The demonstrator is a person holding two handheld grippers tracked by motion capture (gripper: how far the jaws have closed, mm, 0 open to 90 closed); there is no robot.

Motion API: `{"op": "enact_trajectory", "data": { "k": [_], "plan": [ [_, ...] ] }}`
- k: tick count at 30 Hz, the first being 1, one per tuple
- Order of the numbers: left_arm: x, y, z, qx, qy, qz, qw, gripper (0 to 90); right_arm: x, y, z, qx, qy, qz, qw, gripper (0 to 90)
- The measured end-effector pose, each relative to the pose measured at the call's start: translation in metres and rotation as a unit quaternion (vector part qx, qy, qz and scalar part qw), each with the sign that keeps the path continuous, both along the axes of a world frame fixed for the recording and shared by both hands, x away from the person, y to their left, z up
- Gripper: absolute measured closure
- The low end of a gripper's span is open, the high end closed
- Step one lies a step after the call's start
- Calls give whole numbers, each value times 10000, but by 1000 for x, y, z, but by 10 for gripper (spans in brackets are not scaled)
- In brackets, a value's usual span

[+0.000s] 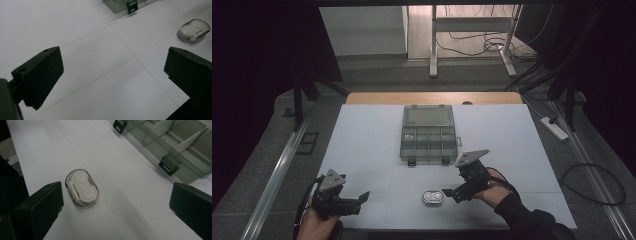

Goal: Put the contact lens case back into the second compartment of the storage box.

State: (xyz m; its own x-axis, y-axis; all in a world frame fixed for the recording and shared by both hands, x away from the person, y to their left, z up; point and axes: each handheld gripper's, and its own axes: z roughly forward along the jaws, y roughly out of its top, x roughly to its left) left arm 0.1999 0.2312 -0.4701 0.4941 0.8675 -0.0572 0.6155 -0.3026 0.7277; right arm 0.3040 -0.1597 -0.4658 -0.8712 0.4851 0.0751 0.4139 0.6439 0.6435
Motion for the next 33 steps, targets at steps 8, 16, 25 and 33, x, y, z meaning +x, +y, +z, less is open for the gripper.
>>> {"op": "enact_trajectory", "data": {
  "k": [8, 16, 25, 33],
  "plan": [
    [0, 0, 0, -6, 5, -11, 10000, 24, -1, 20, -8, -305, 27, 122, 9995, 0],
    [0, 0, 0, 17, 10, -29, 10000, 24, -2, 37, -18, -560, 229, 332, 9976, 0],
    [1, 0, 0, -23, 14, -45, 10000, 24, -3, 53, -29, -804, 281, 546, 9949, 0],
    [1, 1, 0, -67, 21, -55, 10000, 24, -5, 65, -43, -1099, 328, 771, 9904, 0]
  ]
}}
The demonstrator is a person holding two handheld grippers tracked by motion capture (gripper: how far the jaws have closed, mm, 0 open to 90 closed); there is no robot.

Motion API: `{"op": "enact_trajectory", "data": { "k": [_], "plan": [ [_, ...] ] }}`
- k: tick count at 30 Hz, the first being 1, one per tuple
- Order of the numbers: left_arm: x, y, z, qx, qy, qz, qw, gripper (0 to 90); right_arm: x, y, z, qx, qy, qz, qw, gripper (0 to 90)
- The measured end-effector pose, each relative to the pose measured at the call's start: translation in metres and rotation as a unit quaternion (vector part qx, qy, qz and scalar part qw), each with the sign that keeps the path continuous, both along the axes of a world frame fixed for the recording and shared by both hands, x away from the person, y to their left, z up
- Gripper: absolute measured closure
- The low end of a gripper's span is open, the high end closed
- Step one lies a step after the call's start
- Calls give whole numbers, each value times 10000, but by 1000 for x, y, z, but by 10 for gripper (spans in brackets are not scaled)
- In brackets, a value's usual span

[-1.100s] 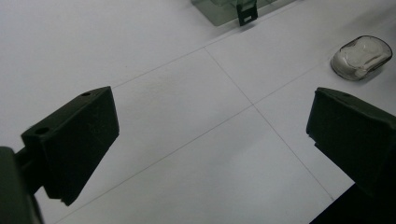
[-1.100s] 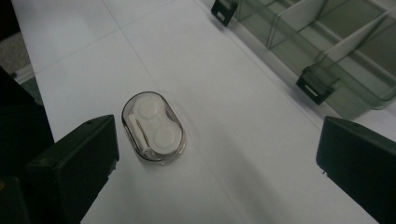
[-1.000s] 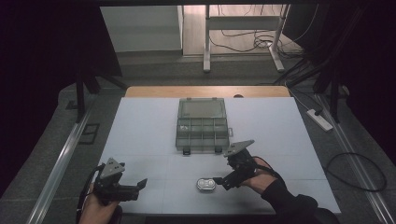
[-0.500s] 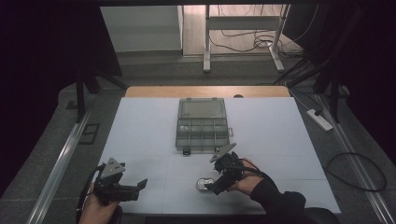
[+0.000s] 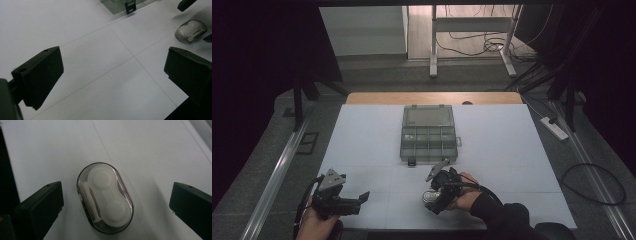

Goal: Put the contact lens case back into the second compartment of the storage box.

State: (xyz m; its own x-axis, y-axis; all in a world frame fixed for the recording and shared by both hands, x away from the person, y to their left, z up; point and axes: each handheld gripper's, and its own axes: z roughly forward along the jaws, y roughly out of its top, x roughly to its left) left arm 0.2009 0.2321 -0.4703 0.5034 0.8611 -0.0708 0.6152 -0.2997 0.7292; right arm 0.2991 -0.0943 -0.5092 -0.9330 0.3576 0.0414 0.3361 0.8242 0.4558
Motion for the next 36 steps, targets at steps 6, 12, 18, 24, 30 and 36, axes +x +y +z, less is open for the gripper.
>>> {"op": "enact_trajectory", "data": {
  "k": [6, 12, 18, 24, 30, 36],
  "plan": [
    [0, 0, 0, -9, 5, 2, 10000, 23, 0, 5, -11, -265, -56, 126, 9996, 0],
    [0, 1, 0, -24, 6, 3, 10000, 23, -2, 6, -12, -344, -176, 206, 9990, 6],
    [0, 1, 0, -23, 9, 3, 10000, 24, -2, 4, -7, -284, -210, 448, 9984, 149],
    [0, 0, 0, -22, 8, 2, 10000, 24, -3, 2, -2, -174, -206, 635, 9976, 404],
    [0, 0, 0, -24, 5, -1, 10000, 24, -4, 2, 0, -190, -215, 694, 9972, 488],
    [0, 0, 0, -28, 1, -8, 10000, 24, -4, 3, 1, -190, -131, 547, 9982, 489]
  ]
}}
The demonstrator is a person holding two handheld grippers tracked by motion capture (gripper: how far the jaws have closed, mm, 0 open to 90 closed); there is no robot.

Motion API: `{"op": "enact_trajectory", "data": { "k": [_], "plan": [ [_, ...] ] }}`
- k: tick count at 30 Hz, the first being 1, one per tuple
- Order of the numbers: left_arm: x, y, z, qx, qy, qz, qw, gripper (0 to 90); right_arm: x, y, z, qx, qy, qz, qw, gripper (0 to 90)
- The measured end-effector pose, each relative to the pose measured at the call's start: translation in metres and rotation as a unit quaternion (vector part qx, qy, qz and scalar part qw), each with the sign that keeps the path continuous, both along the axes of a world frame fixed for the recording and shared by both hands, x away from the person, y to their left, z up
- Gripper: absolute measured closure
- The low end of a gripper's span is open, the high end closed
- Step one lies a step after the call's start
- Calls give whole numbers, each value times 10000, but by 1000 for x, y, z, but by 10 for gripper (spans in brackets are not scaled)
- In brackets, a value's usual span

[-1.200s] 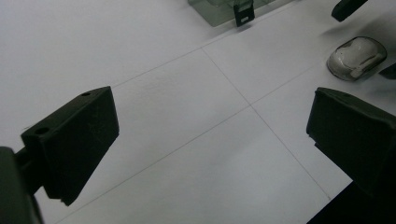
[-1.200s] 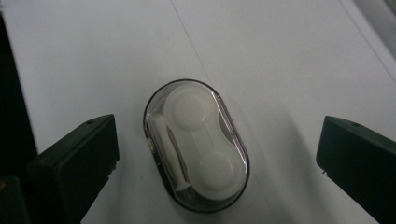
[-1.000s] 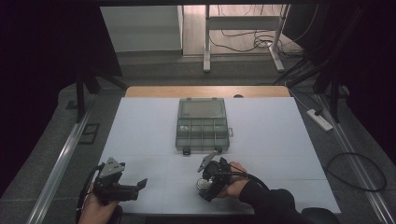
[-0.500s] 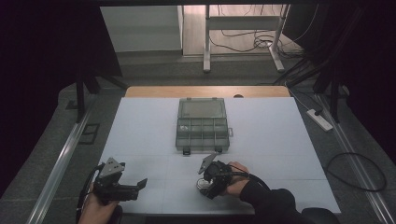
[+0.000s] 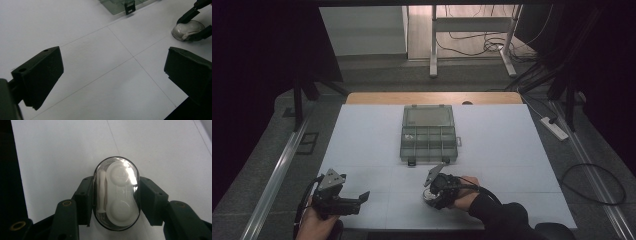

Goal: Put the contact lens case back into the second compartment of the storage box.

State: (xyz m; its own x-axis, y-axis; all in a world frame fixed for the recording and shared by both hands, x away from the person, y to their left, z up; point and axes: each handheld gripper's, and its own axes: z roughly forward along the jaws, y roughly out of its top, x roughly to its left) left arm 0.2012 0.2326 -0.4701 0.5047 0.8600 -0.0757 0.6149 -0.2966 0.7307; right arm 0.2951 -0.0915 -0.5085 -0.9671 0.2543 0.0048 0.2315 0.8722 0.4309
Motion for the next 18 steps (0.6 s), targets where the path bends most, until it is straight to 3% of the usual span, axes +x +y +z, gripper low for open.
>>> {"op": "enact_trajectory", "data": {
  "k": [8, 18],
  "plan": [
    [0, 0, 0, 8, -1, -7, 10000, 24, 5, -3, 7, 312, 3, -434, 9986, 489],
    [1, -1, 0, 8, 2, -6, 10000, 24, 17, -9, 20, 753, 55, -982, 9923, 489]
  ]
}}
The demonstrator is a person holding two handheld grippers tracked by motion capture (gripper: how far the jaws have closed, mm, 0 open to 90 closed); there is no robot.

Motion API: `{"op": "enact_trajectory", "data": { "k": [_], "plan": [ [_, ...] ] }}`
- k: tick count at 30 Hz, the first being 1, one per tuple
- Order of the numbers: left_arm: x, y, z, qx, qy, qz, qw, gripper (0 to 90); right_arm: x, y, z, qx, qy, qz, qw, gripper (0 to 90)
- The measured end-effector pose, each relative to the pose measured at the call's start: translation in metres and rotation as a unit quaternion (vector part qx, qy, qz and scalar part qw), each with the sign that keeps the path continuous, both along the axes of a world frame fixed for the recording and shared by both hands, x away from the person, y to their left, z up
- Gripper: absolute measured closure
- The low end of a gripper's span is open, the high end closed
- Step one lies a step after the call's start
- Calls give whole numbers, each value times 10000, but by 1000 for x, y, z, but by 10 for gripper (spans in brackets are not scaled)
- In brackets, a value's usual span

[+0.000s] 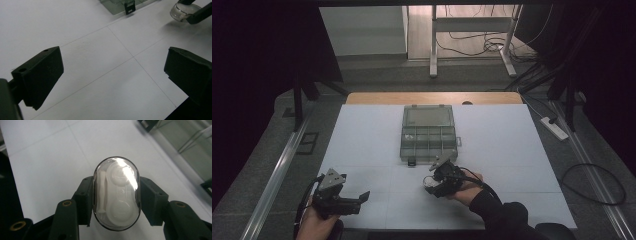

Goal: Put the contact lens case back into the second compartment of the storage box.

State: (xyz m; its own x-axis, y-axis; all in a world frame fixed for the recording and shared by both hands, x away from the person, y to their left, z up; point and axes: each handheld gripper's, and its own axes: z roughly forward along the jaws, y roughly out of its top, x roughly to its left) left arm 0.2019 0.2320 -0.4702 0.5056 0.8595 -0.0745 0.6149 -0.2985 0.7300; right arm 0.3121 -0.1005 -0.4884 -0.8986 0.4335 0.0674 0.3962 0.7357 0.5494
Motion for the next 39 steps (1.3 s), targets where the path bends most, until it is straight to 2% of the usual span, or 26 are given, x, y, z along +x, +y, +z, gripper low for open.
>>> {"op": "enact_trajectory", "data": {
  "k": [13, 22, 33, 39],
  "plan": [
    [0, 0, 0, -3, 3, 3, 10000, 25, 18, 3, 12, 279, -150, -603, 9977, 489],
    [1, 0, 0, -10, 6, 2, 10000, 25, 38, 6, 15, 404, -190, -1053, 9934, 489],
    [0, 0, 0, -15, 1, -2, 10000, 25, 57, 14, 19, 473, -312, -1469, 9875, 489],
    [0, 0, 0, -7, -3, -5, 10000, 25, 64, 19, 18, 488, -336, -1560, 9860, 489]
  ]
}}
